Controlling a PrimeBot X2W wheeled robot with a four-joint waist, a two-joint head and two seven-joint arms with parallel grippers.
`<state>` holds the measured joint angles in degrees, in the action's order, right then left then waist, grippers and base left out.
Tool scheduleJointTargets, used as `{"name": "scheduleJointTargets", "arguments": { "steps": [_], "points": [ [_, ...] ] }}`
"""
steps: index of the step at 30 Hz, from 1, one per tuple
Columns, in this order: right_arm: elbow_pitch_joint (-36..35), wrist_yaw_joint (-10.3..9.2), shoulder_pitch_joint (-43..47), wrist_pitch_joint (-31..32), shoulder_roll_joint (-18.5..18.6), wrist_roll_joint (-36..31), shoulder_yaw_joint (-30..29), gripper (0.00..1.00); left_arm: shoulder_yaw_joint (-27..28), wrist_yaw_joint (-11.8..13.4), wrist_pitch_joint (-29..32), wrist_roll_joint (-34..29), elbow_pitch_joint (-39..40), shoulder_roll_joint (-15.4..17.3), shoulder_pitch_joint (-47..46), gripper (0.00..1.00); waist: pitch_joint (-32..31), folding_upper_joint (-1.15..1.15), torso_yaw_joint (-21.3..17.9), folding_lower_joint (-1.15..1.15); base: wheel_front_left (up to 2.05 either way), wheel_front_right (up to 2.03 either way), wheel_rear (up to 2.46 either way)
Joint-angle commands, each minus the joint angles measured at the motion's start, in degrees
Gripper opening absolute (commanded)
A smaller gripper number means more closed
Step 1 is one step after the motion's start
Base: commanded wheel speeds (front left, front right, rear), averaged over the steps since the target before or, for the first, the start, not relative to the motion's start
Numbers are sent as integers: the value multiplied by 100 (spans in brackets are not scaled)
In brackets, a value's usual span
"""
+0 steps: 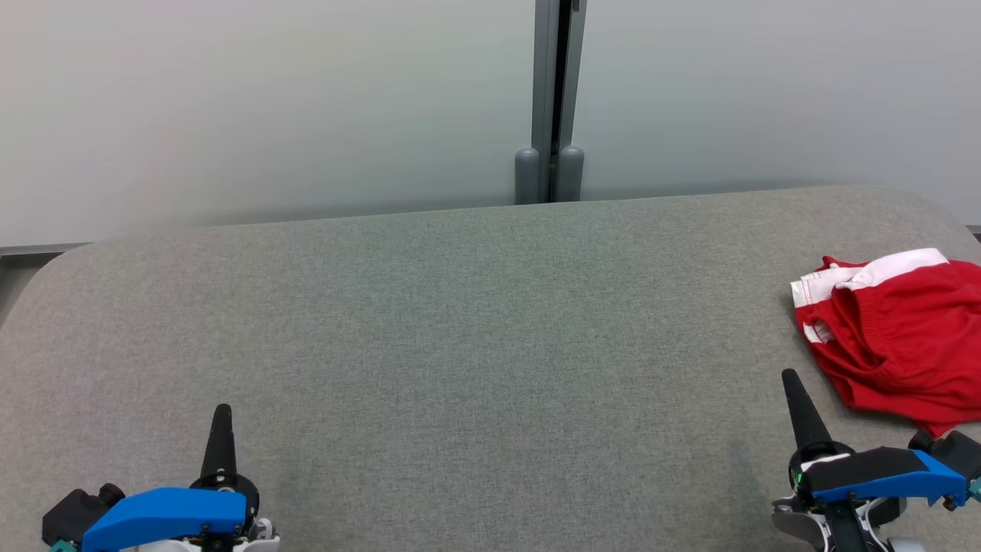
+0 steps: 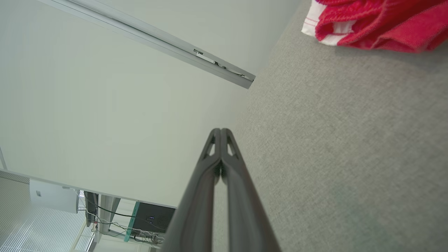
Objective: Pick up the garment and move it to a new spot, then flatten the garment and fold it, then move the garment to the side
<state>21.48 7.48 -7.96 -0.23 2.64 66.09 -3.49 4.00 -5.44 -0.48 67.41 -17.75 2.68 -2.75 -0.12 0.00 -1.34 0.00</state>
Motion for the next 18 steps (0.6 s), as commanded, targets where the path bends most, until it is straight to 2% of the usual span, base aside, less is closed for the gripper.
{"name": "scheduleJointTargets", "arguments": {
  "steps": [1,18],
  "points": [
    [-105,2,10,36,27,156,-30,0,36,-32,54,150,90,24,-147,0,1,0,4,0,0,0,0],
    [-348,2,89,270,30,1049,-134,0,120,-103,291,993,200,26,-236,0,10,0,43,0,0,0,0]
  ]
}}
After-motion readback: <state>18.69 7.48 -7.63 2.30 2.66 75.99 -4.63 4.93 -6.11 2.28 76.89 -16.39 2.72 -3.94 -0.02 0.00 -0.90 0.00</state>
